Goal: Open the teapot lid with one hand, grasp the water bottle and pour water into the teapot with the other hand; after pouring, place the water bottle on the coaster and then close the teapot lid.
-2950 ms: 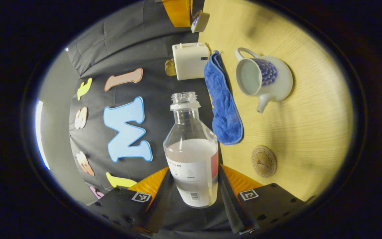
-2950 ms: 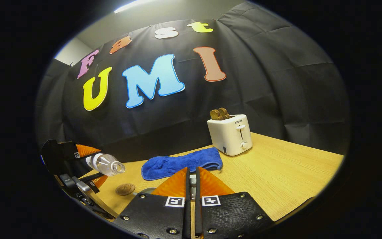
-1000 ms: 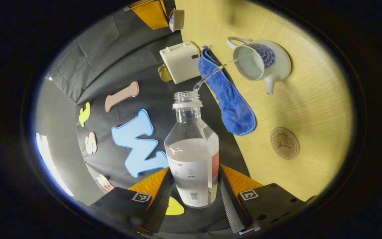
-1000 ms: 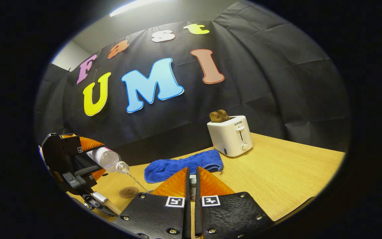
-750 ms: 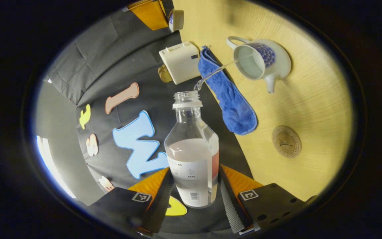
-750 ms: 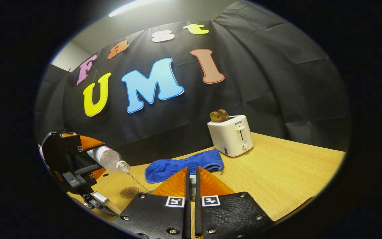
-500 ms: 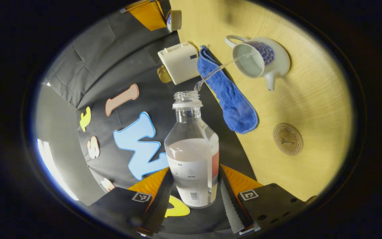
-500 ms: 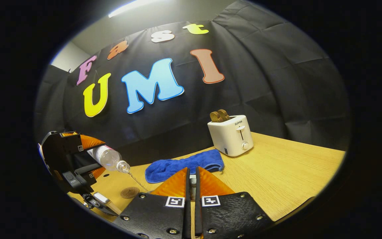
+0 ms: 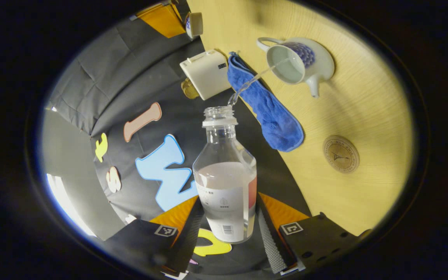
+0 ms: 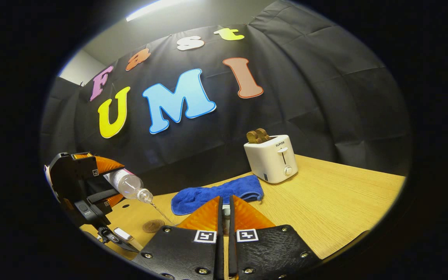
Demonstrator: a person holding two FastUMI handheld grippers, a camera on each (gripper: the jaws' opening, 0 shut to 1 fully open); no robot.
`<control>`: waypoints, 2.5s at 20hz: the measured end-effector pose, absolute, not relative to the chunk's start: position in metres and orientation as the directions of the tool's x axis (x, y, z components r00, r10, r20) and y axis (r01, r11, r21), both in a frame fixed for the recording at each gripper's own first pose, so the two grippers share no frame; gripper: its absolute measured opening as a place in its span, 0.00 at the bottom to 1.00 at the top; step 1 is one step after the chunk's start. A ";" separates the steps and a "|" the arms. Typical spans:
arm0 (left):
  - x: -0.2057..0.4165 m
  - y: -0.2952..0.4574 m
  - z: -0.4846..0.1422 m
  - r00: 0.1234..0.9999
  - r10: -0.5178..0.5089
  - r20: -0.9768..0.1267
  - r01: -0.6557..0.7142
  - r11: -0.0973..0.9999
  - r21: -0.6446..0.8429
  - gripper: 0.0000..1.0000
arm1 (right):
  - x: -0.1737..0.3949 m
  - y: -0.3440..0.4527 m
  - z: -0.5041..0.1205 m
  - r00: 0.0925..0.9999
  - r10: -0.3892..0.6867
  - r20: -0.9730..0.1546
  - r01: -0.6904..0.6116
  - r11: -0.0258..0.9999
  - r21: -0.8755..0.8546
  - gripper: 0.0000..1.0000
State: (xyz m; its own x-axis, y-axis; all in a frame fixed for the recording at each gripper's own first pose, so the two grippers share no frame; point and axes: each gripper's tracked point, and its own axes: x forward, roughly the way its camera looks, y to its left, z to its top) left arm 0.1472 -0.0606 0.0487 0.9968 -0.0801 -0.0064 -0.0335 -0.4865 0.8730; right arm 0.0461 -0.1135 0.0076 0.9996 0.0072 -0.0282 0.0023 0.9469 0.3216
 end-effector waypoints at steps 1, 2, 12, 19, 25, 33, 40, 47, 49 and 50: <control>0.148 -0.061 0.050 0.997 -0.078 -0.006 -0.033 -0.491 0.870 0.90 | 0.046 -0.114 0.007 1.000 0.006 -0.028 0.003 0.947 0.322 0.05; 0.148 -0.061 0.051 0.997 -0.078 -0.003 -0.036 -0.497 0.867 0.90 | 0.046 -0.114 0.007 1.000 0.006 -0.029 0.003 0.947 0.322 0.05; 0.148 -0.071 0.059 0.993 -0.109 0.037 -0.091 -0.546 0.833 0.90 | 0.044 -0.115 0.010 1.000 0.005 -0.020 0.002 0.943 0.333 0.05; 0.145 -0.080 0.063 0.989 -0.141 0.053 -0.127 -0.588 0.799 0.90 | 0.043 -0.116 0.012 1.000 0.005 -0.015 0.000 0.939 0.343 0.05; 0.141 -0.088 0.062 0.985 -0.166 0.056 -0.150 -0.631 0.761 0.90 | 0.043 -0.117 0.012 1.000 0.007 -0.013 -0.002 0.936 0.351 0.05; 0.143 -0.103 0.059 0.978 -0.202 0.049 -0.177 -0.687 0.705 0.89 | 0.043 -0.119 0.015 1.000 0.008 -0.010 -0.004 0.931 0.366 0.05; 0.142 -0.104 0.055 0.979 -0.199 0.038 -0.171 -0.711 0.682 0.90 | 0.042 -0.118 0.013 1.000 0.014 -0.010 -0.009 0.929 0.370 0.05; 0.147 -0.094 0.040 0.984 -0.175 -0.012 -0.098 -0.601 0.793 0.90 | 0.043 -0.117 0.011 1.000 0.020 -0.020 -0.011 0.929 0.369 0.05; 0.144 -0.089 0.029 0.985 -0.164 -0.053 -0.032 -0.476 0.879 0.91 | 0.044 -0.117 0.010 1.000 0.021 -0.023 -0.011 0.930 0.368 0.05; 0.142 -0.088 0.026 0.985 -0.161 -0.062 -0.011 -0.415 0.910 0.91 | 0.044 -0.117 0.010 1.000 0.020 -0.024 -0.010 0.930 0.367 0.05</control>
State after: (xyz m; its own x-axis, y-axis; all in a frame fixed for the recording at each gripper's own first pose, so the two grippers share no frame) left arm 0.1421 -0.0882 0.0263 0.9850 -0.1612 -0.0618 -0.0109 -0.4153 0.9096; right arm 0.0441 -0.1166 0.0098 0.9995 0.0199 -0.0241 -0.0097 0.9304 0.3665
